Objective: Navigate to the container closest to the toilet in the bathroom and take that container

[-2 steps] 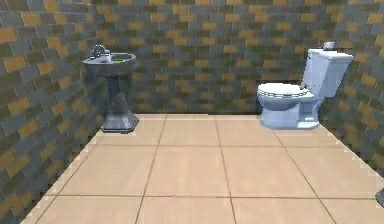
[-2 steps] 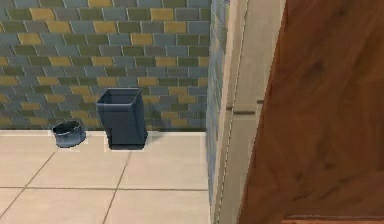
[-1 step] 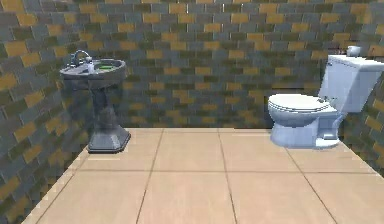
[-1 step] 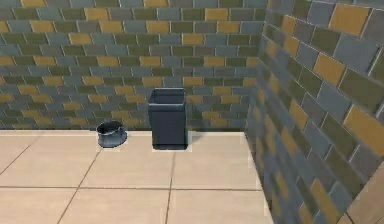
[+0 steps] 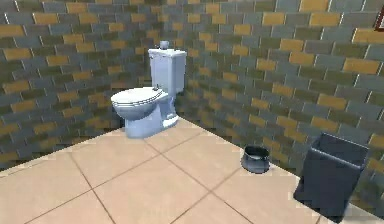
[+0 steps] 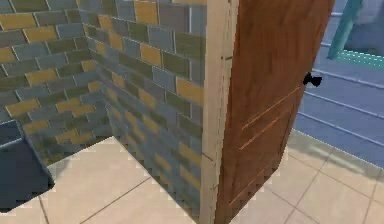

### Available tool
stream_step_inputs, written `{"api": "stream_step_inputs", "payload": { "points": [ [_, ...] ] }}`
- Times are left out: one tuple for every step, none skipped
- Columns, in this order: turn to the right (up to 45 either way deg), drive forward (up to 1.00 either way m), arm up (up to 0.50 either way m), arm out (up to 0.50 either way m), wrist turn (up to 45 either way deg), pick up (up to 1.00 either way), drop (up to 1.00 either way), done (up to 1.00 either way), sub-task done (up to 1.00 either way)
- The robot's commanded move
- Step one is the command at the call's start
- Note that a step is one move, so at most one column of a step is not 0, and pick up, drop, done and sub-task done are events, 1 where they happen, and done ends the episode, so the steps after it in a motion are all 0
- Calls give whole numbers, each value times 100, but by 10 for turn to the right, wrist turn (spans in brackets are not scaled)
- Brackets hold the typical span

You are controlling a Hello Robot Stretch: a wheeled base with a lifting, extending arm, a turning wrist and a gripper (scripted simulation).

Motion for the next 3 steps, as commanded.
{"api": "stream_step_inputs", "payload": {
  "points": [
    [450,0,0,0,0,0,0,0,0],
    [60,0,0,0,0,0,0,0,0],
    [0,90,0,0,0,0,0,0,0]
  ]
}}
